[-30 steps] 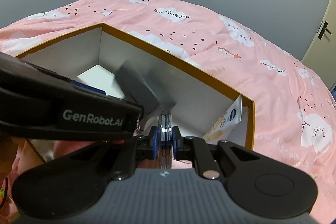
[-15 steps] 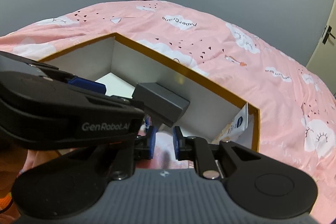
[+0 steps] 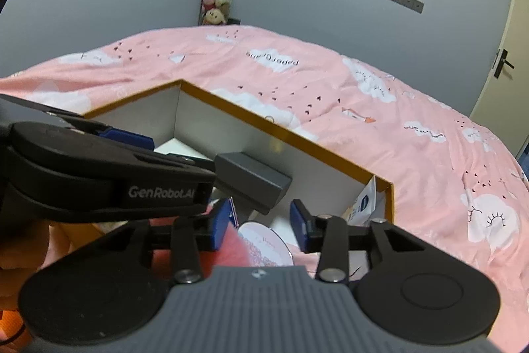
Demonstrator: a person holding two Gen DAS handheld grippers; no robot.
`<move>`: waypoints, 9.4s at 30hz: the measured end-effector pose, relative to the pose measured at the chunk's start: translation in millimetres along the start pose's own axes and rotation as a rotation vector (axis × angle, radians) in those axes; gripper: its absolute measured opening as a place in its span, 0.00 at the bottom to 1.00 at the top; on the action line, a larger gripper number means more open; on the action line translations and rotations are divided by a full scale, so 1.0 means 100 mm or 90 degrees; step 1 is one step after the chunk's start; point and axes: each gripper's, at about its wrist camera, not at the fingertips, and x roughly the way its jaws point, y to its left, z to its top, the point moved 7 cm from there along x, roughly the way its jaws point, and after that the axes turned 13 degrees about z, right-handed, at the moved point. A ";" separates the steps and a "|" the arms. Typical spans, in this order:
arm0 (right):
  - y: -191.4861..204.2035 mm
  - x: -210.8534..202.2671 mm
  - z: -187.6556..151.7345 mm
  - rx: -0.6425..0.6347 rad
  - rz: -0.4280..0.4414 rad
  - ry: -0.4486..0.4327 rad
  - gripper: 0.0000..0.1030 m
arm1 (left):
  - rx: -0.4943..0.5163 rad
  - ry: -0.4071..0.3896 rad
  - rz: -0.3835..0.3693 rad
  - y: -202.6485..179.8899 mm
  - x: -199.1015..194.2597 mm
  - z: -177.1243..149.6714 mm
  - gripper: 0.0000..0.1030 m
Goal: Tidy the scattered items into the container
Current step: 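Lower the mirror compact into the orange box and open the right tool, then withdraw both tools toward the gold cube and small printed box, then grasp the small printed box with the right tool while the left tool grasps the gold cube, then lift the gold cube and small box and carry both over the orange box, then lower the gold cube and small box down into the orange box, then set the gold cube in the box and open the left tool while the right tool releases the small box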
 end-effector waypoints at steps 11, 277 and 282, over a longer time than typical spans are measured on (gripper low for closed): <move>0.08 -0.33 -0.03 0.018 -0.027 -0.072 0.45 | 0.023 -0.049 -0.006 0.03 -0.31 0.02 0.65; -0.21 0.21 -0.05 -0.090 -0.026 0.040 0.24 | -0.157 0.060 -0.097 0.07 0.39 0.20 0.53; -0.22 0.18 -0.05 -0.092 -0.033 0.037 0.24 | -0.160 0.092 -0.143 0.00 0.40 0.14 0.53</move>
